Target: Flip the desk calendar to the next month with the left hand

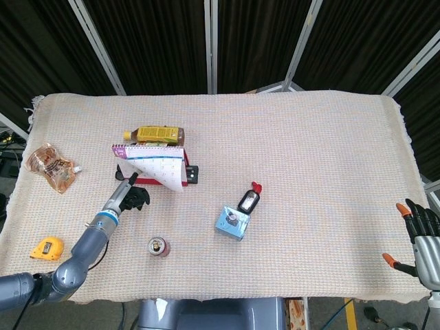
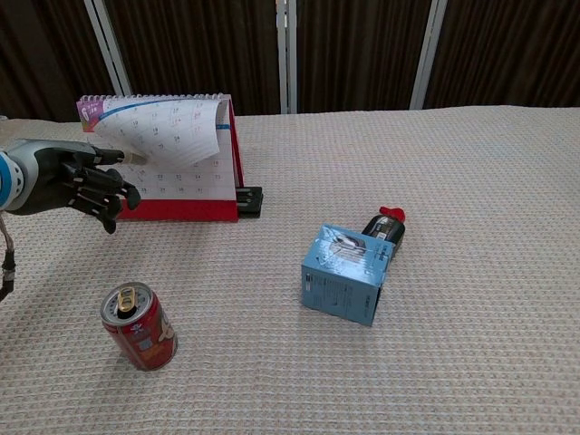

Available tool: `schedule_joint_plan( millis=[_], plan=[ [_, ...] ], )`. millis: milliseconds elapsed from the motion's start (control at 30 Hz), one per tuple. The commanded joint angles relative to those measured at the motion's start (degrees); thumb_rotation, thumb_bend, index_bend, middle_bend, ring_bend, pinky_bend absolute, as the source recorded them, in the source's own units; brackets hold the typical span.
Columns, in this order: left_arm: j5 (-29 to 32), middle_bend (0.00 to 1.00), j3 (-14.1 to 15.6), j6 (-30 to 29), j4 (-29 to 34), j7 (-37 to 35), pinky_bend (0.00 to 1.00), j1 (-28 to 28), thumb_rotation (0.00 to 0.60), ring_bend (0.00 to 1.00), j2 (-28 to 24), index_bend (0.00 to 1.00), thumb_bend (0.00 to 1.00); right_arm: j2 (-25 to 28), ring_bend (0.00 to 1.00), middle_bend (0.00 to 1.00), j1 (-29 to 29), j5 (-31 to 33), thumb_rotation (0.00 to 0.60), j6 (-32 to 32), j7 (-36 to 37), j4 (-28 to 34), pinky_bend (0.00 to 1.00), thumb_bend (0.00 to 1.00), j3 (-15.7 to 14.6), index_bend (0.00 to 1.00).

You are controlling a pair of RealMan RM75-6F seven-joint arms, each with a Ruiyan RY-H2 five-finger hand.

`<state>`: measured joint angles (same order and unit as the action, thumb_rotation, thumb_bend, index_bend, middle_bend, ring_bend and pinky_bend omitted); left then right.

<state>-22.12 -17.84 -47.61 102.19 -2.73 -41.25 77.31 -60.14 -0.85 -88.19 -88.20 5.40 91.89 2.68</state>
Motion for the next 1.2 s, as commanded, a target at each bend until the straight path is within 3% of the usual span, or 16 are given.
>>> schedule_joint_plan(
  millis=[33,167,267,367,500,633,700,833,967,1067,1200],
  plan=[
    [-2.2,0.63,0.1,-0.8,1.3,0.2,0.56,0.3,0.6,0.66,-0.3,0.0,1.0,0.0,0.0,0.0,0.0,0.0,0.6,0.0,0.0,0.0,0.0,0.02,0.0,0.0],
    [-11.5,0.61,1.5,-5.5,3.8,1.7,0.53,1.9,0.6,0.65,-0.3,0.1,1.0,0.0,0.0,0.0,0.0,0.0,0.6,0.0,-0.1,0.1,0.0,0.02,0.0,0.0],
    [-23.1,0.55,3.9,-14.6,3.8,5.5,0.47,4.0,0.6,0.59,1.0,0.14,1.0,0.0,0.0,0.0,0.1,-0.1,0.6,-0.1,-0.1,0.1,0.0,0.03,0.0,0.0],
    [-37.0,0.47,6.3,-27.2,-0.8,13.4,0.43,5.3,0.6,0.52,3.6,0.17,1.0,0.0,0.0,0.0,0.1,-0.5,0.6,-0.2,0.0,0.4,0.0,0.02,-0.2,0.0],
    [-43.2,0.34,6.6,-32.2,-4.7,18.5,0.4,5.4,0.6,0.4,5.1,0.17,0.98,0.0,0.0,0.0,0.0,-0.5,0.6,-0.1,-0.1,0.4,0.0,0.03,-0.2,0.0],
    [-43.0,0.21,5.9,-31.3,-6.3,22.9,0.33,4.7,0.6,0.27,4.5,0.12,0.89,0.0,0.0,0.0,0.0,-0.3,0.6,-0.1,0.1,0.3,0.0,0.02,-0.1,0.0],
    [-40.9,0.14,5.6,-29.2,-6.5,25.9,0.28,4.0,0.6,0.21,3.6,0.06,0.78,0.1,0.0,0.0,0.0,-0.2,0.6,0.0,0.2,0.3,0.0,0.03,-0.1,0.0],
    [-35.4,0.02,4.7,-24.6,-6.2,30.8,0.15,2.5,0.6,0.07,1.8,0.0,0.47,0.1,0.0,0.0,0.0,0.1,0.6,0.2,0.5,0.2,0.0,0.02,0.1,0.0],
    [-27.6,0.0,4.0,-18.6,-6.4,34.6,0.02,0.7,0.6,0.0,-0.5,0.0,0.24,0.0,0.0,0.0,-0.1,0.3,0.6,0.5,0.4,0.0,0.0,0.02,0.1,0.0],
    [-23.9,0.0,3.9,-15.8,-6.6,35.8,0.0,-0.1,0.6,0.0,-1.5,0.0,0.17,0.0,0.0,0.0,-0.2,0.4,0.6,0.5,0.4,0.0,0.0,0.02,0.1,0.0],
    [-19.7,0.0,4.2,-12.6,-7.3,36.6,0.0,-0.9,0.6,0.0,-2.6,0.0,0.15,0.0,0.0,0.0,-0.1,0.4,0.6,0.4,0.4,0.0,0.0,0.02,0.1,0.0]
  ],
)
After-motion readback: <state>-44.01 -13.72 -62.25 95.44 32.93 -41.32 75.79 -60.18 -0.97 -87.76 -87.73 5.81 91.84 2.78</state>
